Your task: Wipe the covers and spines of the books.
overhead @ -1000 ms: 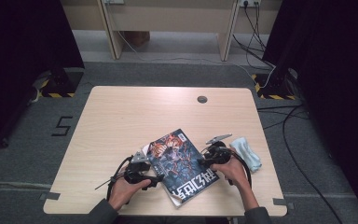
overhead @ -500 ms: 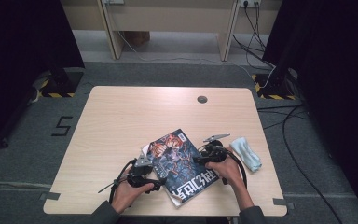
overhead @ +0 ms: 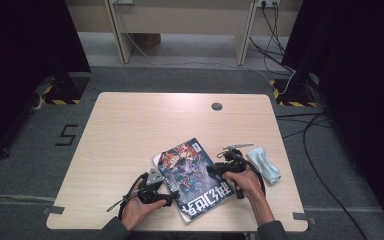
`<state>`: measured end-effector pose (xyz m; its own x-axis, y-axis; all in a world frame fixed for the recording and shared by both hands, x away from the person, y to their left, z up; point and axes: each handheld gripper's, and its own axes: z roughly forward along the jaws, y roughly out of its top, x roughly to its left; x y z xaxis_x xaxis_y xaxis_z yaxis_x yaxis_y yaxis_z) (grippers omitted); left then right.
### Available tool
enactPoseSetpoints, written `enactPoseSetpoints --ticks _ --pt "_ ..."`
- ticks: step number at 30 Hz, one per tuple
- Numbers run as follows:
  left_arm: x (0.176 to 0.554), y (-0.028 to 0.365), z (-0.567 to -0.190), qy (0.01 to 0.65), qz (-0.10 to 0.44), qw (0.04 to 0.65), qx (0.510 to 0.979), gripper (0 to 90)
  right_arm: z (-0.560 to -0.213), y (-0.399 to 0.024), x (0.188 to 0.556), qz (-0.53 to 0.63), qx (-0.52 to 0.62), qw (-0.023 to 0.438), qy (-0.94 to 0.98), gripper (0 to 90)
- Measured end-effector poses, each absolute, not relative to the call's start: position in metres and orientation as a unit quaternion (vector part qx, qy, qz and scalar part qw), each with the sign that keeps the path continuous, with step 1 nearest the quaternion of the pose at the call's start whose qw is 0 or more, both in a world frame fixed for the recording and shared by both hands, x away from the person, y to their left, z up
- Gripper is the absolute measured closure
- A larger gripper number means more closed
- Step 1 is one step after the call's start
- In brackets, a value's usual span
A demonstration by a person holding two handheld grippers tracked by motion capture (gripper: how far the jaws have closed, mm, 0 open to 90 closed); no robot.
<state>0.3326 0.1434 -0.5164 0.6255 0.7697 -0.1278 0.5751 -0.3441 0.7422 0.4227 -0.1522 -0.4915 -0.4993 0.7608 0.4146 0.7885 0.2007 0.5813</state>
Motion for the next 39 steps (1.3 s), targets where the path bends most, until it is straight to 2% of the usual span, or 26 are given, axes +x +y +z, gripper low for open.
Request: enactPoseSetpoints --ticks 2,3,8,14,16,21,29,39 --pt "0.332 0.144 -0.516 0.416 0.123 0.394 0.81 22.9 -0.486 -0.155 0.422 -0.423 -0.5 0.045 -0.754 65.5" --pt "0.332 0.144 -0.516 0.416 0.123 0.395 0.809 22.8 -0.484 -0.154 0.421 -0.434 -0.489 0.062 -0.754 66.5" --pt "0.331 0.146 -0.516 0.417 0.123 0.394 0.81 23.0 -0.465 -0.137 0.416 -0.403 -0.446 0.024 -0.799 70.1" --pt "0.331 0.147 -0.513 0.418 0.115 0.392 0.811 25.2 -0.465 -0.133 0.413 -0.378 -0.407 -0.014 -0.831 73.7" --pt "0.332 0.149 -0.507 0.415 0.117 0.399 0.809 28.7 -0.464 -0.132 0.412 -0.375 -0.387 -0.024 -0.842 75.2" --pt "0.346 0.16 -0.487 0.415 0.152 0.428 0.788 26.1 -0.459 -0.133 0.409 -0.358 -0.357 -0.048 -0.861 77.4" --pt "0.374 0.163 -0.481 0.401 0.145 0.44 0.791 20.1 -0.452 -0.144 0.403 -0.364 -0.315 -0.05 -0.875 78.5" --pt "0.38 0.158 -0.493 0.377 0.109 0.447 0.804 14.9 -0.446 -0.158 0.383 -0.37 -0.27 -0.037 -0.888 80.2"
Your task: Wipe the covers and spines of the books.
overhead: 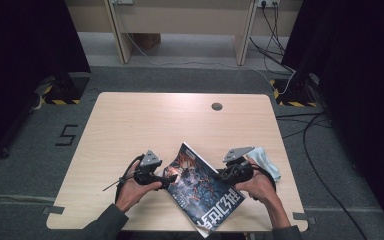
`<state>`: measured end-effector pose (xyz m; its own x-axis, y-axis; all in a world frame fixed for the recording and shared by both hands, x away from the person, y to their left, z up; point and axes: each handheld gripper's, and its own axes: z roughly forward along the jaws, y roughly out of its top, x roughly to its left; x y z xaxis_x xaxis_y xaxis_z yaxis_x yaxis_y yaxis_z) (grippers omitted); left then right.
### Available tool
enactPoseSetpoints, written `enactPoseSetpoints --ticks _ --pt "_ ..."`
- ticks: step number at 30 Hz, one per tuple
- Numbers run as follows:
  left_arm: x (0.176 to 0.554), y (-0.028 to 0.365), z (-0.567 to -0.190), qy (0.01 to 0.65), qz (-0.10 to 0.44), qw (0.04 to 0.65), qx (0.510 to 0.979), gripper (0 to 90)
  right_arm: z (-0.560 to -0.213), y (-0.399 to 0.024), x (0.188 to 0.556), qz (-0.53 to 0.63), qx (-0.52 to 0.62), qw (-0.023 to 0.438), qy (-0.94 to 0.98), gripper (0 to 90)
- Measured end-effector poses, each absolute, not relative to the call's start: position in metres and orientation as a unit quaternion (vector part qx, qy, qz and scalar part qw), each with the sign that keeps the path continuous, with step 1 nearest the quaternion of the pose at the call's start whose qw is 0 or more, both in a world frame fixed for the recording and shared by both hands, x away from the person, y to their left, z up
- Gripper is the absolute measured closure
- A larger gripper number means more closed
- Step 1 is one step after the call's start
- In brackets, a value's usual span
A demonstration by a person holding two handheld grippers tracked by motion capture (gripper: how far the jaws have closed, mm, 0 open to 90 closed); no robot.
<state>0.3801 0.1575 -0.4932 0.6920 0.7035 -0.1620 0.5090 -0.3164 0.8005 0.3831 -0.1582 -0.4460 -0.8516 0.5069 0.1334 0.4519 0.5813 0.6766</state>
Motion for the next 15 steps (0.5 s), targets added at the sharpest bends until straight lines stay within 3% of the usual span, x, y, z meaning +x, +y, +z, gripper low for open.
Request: enactPoseSetpoints --ticks 15 --pt "0.398 0.162 -0.501 0.323 0.061 0.496 0.804 14.8 -0.436 -0.143 0.369 0.374 0.224 0.026 0.9 82.3"
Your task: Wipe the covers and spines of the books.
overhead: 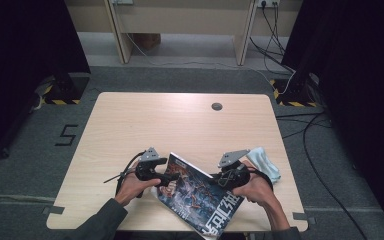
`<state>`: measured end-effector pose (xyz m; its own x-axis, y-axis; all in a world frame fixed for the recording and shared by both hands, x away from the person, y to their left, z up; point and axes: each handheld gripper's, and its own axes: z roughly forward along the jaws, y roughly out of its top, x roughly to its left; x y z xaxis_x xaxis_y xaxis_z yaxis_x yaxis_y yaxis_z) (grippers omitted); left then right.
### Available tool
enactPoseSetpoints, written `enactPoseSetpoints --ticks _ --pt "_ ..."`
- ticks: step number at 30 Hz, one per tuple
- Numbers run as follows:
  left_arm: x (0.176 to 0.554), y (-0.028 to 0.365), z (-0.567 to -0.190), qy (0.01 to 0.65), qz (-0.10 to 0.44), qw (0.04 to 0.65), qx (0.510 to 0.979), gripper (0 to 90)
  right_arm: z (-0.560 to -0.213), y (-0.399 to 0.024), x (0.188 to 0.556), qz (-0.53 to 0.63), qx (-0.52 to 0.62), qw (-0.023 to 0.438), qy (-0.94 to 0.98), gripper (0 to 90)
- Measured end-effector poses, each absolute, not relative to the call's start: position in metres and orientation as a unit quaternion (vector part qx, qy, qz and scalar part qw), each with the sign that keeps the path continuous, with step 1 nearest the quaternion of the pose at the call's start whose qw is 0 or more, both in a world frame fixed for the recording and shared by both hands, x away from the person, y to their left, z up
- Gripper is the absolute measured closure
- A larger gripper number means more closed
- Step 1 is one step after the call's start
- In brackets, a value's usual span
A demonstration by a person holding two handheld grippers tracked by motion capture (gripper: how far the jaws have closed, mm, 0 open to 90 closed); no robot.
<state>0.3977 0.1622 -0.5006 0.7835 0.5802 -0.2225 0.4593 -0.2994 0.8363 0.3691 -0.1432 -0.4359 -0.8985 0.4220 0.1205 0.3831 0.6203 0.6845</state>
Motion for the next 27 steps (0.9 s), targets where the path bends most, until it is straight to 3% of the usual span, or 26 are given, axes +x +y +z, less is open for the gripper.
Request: enactPoseSetpoints --ticks 8,11,17,19,23,27 --pt "0.398 0.157 -0.504 0.286 0.053 0.491 0.821 18.3 -0.435 -0.139 0.367 0.372 0.21 0.025 0.904 82.4" --pt "0.397 0.156 -0.505 0.278 0.051 0.491 0.824 28.8 -0.434 -0.138 0.368 0.37 0.211 0.026 0.904 82.4" --pt "0.395 0.157 -0.504 0.26 0.073 0.478 0.836 40.0 -0.436 -0.137 0.371 0.354 0.215 0.039 0.909 82.7" --pt "0.393 0.159 -0.504 0.255 0.078 0.475 0.838 49.2 -0.436 -0.139 0.373 0.344 0.222 0.045 0.911 82.5" --pt "0.387 0.163 -0.5 0.251 0.084 0.483 0.835 64.5 -0.437 -0.143 0.379 0.334 0.235 0.056 0.911 79.6" --pt "0.379 0.166 -0.496 0.24 0.103 0.486 0.834 73.1 -0.439 -0.142 0.386 0.326 0.239 0.064 0.912 74.6"
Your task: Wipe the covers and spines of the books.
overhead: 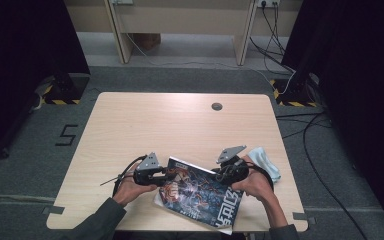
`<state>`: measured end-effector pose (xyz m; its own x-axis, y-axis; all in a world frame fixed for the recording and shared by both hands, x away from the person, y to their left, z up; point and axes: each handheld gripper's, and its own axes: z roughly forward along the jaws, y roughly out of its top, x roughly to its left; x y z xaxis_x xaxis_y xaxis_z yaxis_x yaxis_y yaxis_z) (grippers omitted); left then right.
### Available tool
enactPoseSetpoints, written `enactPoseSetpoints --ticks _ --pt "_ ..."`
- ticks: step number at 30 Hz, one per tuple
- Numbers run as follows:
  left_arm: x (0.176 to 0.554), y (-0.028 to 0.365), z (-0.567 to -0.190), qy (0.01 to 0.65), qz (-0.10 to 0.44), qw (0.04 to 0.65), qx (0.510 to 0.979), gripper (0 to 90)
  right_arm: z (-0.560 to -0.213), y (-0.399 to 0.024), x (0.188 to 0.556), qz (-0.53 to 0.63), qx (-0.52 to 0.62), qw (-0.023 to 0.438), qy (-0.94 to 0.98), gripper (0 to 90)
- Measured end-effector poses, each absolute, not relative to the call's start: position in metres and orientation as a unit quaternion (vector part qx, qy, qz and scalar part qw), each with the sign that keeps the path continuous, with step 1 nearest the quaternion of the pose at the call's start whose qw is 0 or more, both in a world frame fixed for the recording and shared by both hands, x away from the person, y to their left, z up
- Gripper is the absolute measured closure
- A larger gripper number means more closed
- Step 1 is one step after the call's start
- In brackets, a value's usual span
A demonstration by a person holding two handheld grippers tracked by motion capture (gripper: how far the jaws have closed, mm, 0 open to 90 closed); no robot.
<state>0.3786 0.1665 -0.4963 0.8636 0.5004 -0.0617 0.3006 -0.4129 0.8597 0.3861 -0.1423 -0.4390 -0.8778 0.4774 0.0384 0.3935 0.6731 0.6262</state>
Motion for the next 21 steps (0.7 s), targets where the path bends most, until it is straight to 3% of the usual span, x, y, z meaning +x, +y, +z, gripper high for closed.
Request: enactPoseSetpoints --ticks 11,14,21 --pt "0.361 0.172 -0.484 0.229 0.141 0.494 0.827 82.3 -0.438 -0.137 0.403 0.34 0.274 0.09 0.895 56.6" --pt "0.359 0.175 -0.485 0.236 0.144 0.492 0.826 82.4 -0.43 -0.149 0.406 0.387 0.295 0.067 0.871 56.4" --pt "0.353 0.185 -0.476 0.247 0.178 0.492 0.816 82.6 -0.421 -0.192 0.406 0.389 0.382 0.119 0.83 46.8"
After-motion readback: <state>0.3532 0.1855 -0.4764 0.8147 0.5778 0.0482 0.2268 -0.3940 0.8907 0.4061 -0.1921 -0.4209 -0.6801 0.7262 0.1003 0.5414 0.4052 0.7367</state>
